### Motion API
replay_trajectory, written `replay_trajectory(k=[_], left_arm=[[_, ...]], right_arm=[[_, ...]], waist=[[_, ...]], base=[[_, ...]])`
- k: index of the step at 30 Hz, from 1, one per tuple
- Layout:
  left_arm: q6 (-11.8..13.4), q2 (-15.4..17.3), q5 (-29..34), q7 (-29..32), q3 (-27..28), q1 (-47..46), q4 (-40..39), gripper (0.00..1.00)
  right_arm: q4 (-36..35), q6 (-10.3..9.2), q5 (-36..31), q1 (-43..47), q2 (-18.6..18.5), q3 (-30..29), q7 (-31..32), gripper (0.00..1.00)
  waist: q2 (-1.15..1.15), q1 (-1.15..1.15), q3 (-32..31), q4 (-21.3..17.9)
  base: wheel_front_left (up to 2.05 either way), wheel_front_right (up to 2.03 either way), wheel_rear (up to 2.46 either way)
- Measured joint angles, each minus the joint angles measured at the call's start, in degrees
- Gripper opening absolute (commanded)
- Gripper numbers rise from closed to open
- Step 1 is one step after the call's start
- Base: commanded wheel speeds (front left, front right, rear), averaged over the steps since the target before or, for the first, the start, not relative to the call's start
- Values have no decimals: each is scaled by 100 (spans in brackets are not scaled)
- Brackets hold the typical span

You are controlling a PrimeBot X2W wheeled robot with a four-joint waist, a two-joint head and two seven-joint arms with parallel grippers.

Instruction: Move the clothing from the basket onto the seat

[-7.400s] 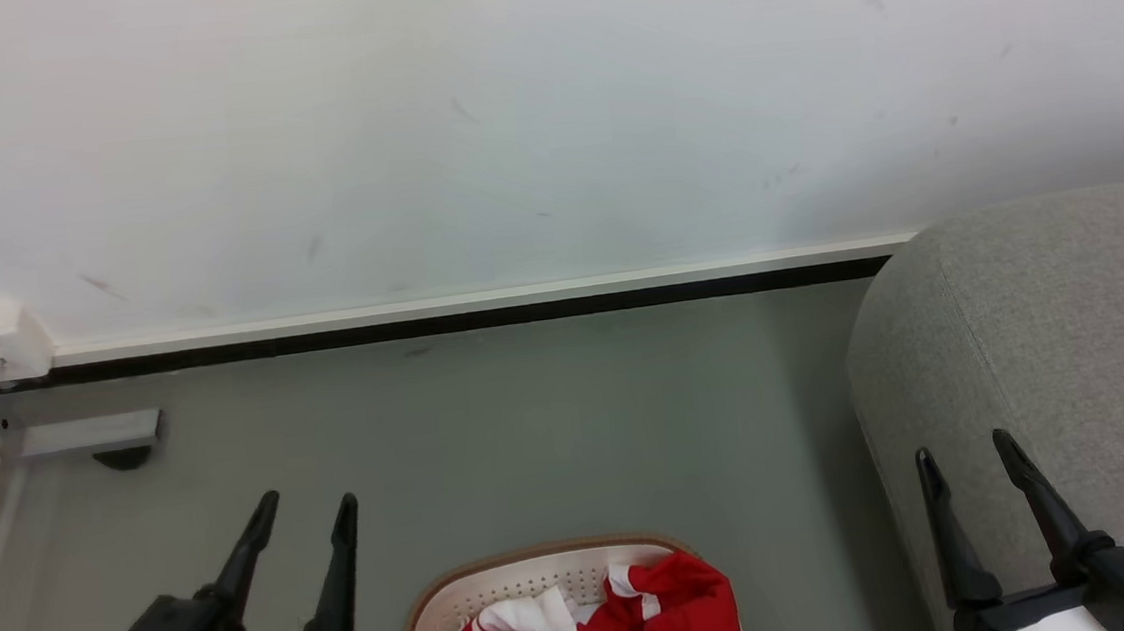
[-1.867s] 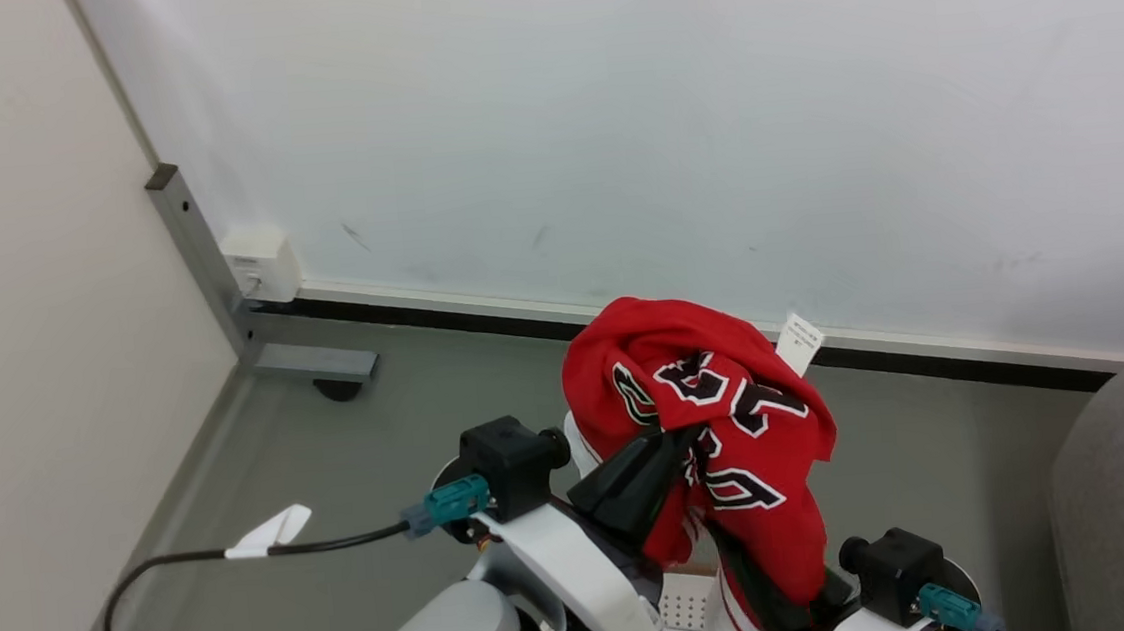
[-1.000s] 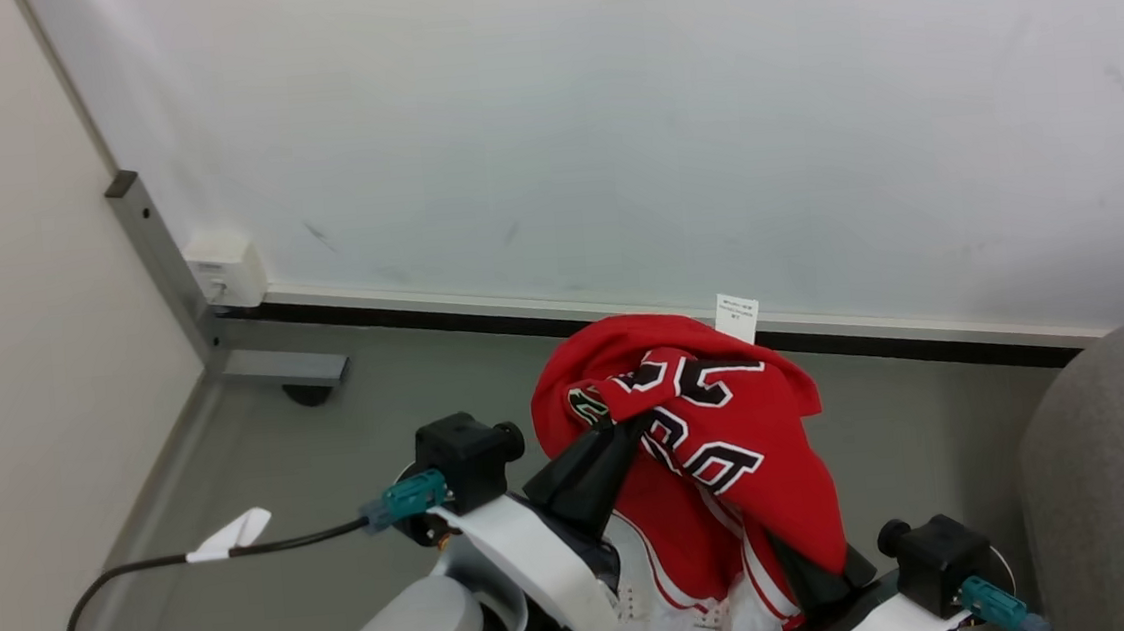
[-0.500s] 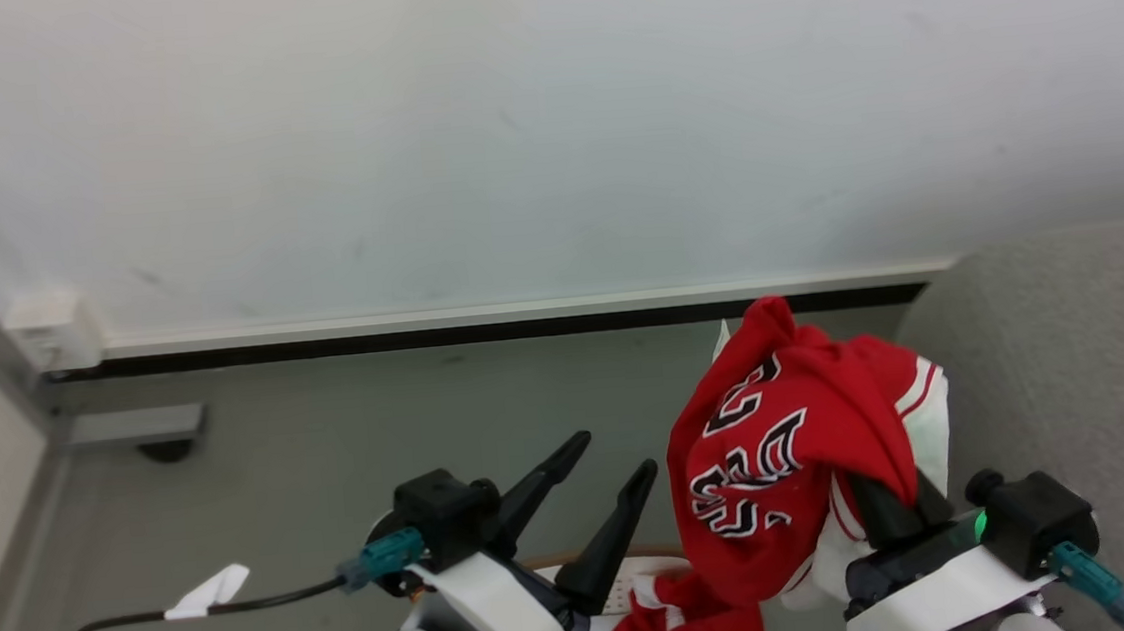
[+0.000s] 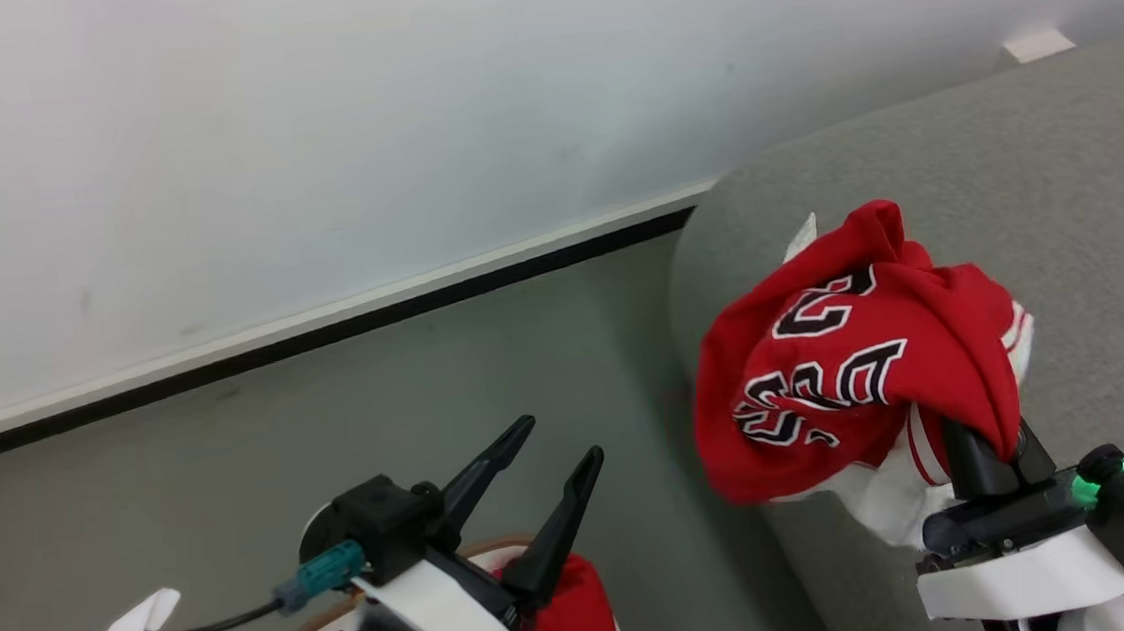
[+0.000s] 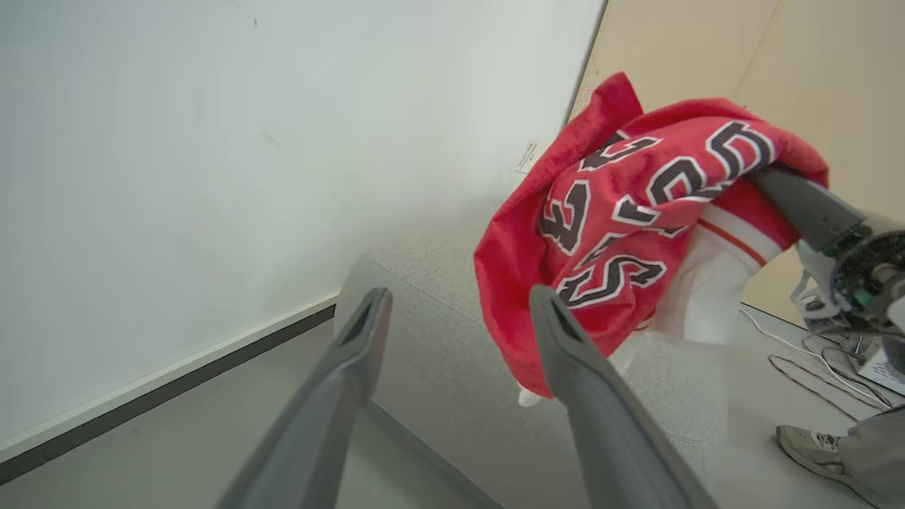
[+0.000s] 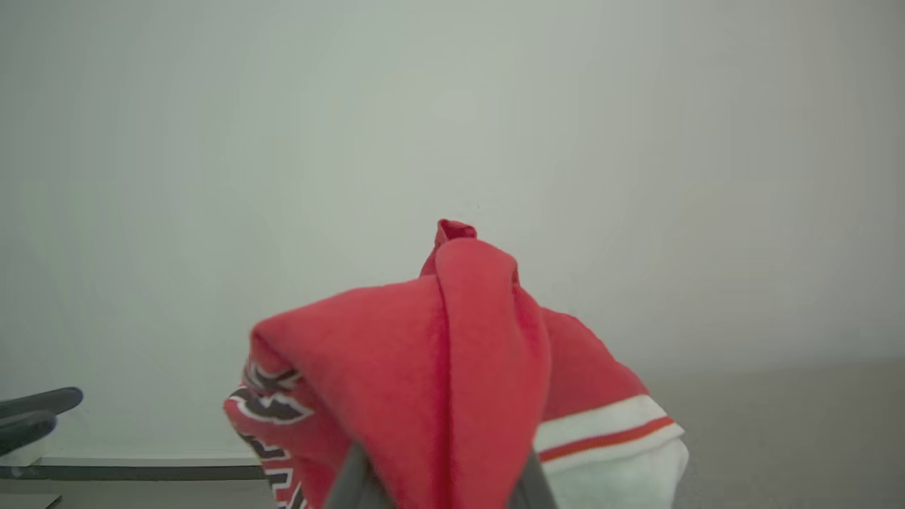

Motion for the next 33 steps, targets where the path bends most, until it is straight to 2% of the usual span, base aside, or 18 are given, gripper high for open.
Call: replay_trajectory(k=[8, 14, 19, 24, 29, 33], left_arm=[[-9, 196, 179, -21, -7, 84, -211, 100], [-31, 246, 261, -24, -31, 99, -338, 100], [-37, 343, 344, 7, -49, 98, -479, 100], [-49, 573, 361, 104, -51, 98, -742, 100], [-88, 949, 377, 207, 25, 97, -1093, 100], [-145, 1280, 376, 220, 121, 94, -1384, 100]], right_arm=[[-419, 0, 105, 342, 0, -55, 0, 0], [-482, 0, 130, 440, 1, -111, 1, 0], [-465, 0, 163, 319, 0, -197, -1, 0], [-63, 0, 9, -212, 1, -399, 2, 0], [155, 0, -307, -1096, 2, -789, 200, 0], [243, 1, -543, -1800, 3, -1359, 442, 0]], waist=[[0, 0, 243, -808], [0, 0, 397, -1121], [0, 0, 562, -1119], [0, 0, 821, -980], [0, 0, 1214, -783], [0, 1, 1616, -590]], base=[[0, 0, 0], [0, 0, 0], [0, 0, 0], [0, 0, 0], [0, 0, 0], [0, 0, 0]])
